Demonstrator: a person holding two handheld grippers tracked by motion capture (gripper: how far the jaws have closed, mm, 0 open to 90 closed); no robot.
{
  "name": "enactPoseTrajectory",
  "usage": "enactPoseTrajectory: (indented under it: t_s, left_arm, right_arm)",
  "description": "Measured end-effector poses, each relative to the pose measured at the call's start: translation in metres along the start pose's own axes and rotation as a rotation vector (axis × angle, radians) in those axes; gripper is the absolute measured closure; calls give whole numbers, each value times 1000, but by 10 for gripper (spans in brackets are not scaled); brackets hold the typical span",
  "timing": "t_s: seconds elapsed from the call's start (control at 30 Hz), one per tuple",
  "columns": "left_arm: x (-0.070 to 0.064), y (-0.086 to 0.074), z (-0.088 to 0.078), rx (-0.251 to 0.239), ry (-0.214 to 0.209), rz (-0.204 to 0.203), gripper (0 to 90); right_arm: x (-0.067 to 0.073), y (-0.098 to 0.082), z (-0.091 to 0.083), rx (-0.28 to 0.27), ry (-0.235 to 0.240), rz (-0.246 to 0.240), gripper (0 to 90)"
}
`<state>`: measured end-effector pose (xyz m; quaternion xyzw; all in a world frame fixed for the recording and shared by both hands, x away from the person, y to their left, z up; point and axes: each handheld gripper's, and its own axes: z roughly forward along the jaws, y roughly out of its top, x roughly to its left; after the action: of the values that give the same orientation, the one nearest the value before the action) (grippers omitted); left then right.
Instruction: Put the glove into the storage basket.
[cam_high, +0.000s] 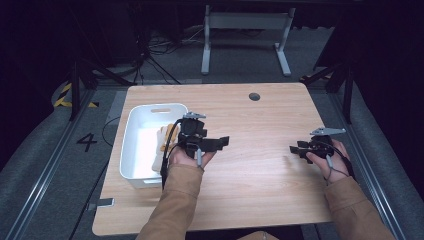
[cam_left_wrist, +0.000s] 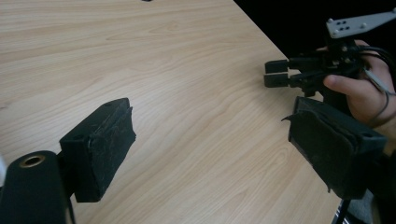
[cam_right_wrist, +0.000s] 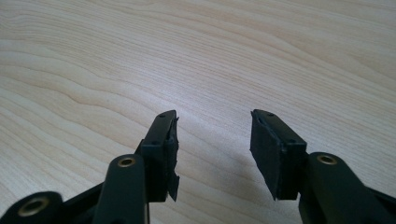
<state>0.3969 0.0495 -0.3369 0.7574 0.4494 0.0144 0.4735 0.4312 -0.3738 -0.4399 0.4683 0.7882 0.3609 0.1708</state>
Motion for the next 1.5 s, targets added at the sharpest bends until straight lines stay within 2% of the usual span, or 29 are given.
enactPoseTrajectory:
  t_s: [0.03, 0.13, 0.23, 0.37, 0.43, 0.47, 0.5, 0.57, 0.8, 0.93, 1.0, 1.03, 1.1, 1.17, 1.2, 1.33, 1.4, 1.5]
  left_arm:
    - [-3, -1, 2, -1, -6, 16, 155]
    - [-13, -4, 7, -20, -36, 100, 170]
    - [-22, -8, 11, -48, -123, 157, 171]
    - [-34, -13, 18, -61, -150, 233, 158]
    - [-36, -16, 21, -38, -162, 246, 156]
    - [-36, -17, 23, -16, -186, 254, 157]
    - [-36, -20, 26, -16, -213, 264, 151]
    - [-37, -26, 31, -17, -229, 271, 138]
    - [-37, -42, 42, 4, -242, 308, 126]
    - [-38, -47, 42, 44, -245, 377, 118]
    - [-38, -52, 41, 51, -250, 398, 114]
    - [-37, -54, 42, 47, -256, 402, 114]
    - [-35, -56, 47, 61, -271, 392, 114]
    - [-34, -55, 52, 57, -329, 352, 106]
    - [-34, -55, 55, 65, -343, 339, 107]
    - [-36, -61, 70, 121, -335, 353, 108]
    - [-37, -66, 76, 180, -308, 375, 107]
    - [-38, -77, 80, 236, -264, 420, 96]
  right_arm:
    - [0, 0, 0, 1, 2, 6, 520]
    - [0, -1, 0, 1, 6, 11, 520]
    - [0, -1, 0, -2, 14, 13, 519]
    - [0, -1, 0, -4, 17, 7, 520]
    - [1, -1, 0, -3, 20, 12, 520]
    - [1, -1, 0, -5, 22, 10, 519]
    - [1, -1, 0, -6, 24, 10, 520]
    - [1, -1, 0, -6, 30, 11, 526]
    - [3, -1, 2, -5, 31, -5, 524]
    - [5, 0, 2, -9, 40, -26, 520]
    - [7, 0, 2, -4, 43, -26, 520]
    - [9, 0, 3, -2, 44, -41, 518]
    - [11, 1, 5, -2, 48, -60, 514]
    - [14, 2, 5, -4, 50, -68, 508]
    - [16, 2, 5, -5, 54, -74, 506]
    - [20, 2, 5, -7, 64, -91, 502]
    - [21, 1, 6, -1, 67, -103, 499]
    - [21, 0, 8, 4, 78, -112, 499]
